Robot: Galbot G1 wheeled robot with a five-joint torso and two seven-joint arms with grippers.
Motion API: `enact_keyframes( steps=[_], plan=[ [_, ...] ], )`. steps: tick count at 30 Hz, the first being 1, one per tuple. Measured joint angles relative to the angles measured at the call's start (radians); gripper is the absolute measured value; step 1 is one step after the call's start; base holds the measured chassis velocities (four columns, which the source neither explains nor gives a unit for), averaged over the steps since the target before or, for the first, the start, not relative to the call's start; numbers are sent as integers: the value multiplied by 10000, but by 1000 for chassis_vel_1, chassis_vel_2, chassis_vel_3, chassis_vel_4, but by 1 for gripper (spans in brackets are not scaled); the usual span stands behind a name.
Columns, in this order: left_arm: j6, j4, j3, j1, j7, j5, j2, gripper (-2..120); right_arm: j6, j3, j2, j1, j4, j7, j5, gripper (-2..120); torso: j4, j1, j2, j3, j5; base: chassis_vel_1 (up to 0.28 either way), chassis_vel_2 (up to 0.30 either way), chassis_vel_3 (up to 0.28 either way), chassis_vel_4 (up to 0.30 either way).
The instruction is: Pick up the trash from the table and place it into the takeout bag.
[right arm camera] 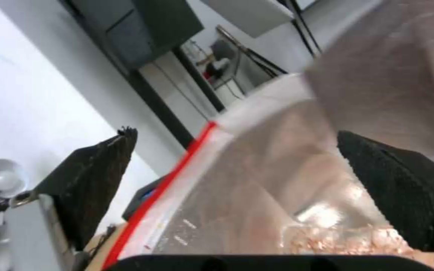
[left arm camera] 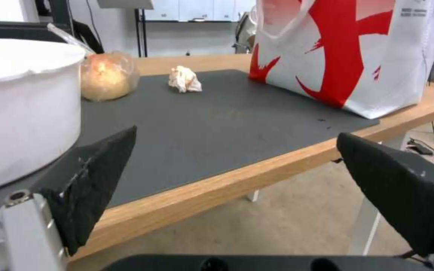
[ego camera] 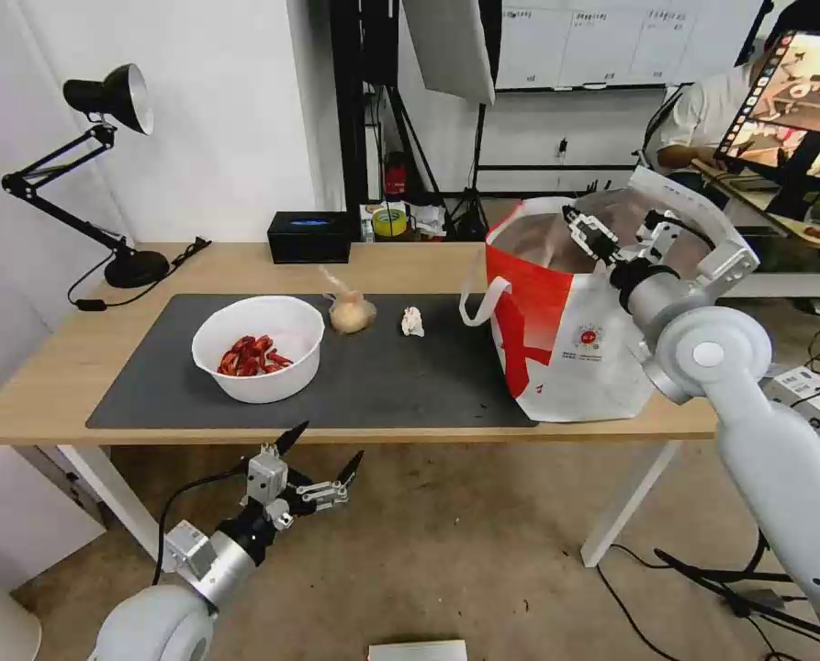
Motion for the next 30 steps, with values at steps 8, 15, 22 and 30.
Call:
enact_keyframes(
  steps=[8, 15, 22, 30],
  plan=[
    [0, -24, -18, -9, -79, 0, -20, 100, 5, -239, -354, 128, 482, -908, -459, 100, 1, 0, 0, 0, 0, 0, 0, 0, 0],
    [-33, -79, -111, 13, -217, 4, -30, 100, 7, -606, -793, 270, 1174, -2190, -1154, 100, 0, 0, 0, 0, -2, 0, 0, 0, 0],
    [-241, -76, -178, 51, -217, -6, -49, 100, -36, -796, -1153, -201, 1709, -3129, -2189, 100, 1, 0, -1, -1, -1, 0, 0, 0, 0],
    [-434, 44, -431, 146, -214, 297, -101, 100, -231, -636, -1529, -2104, 2537, -4193, -4220, 100, 0, 0, -1, -1, 0, 0, 0, 0, 0]
  ],
)
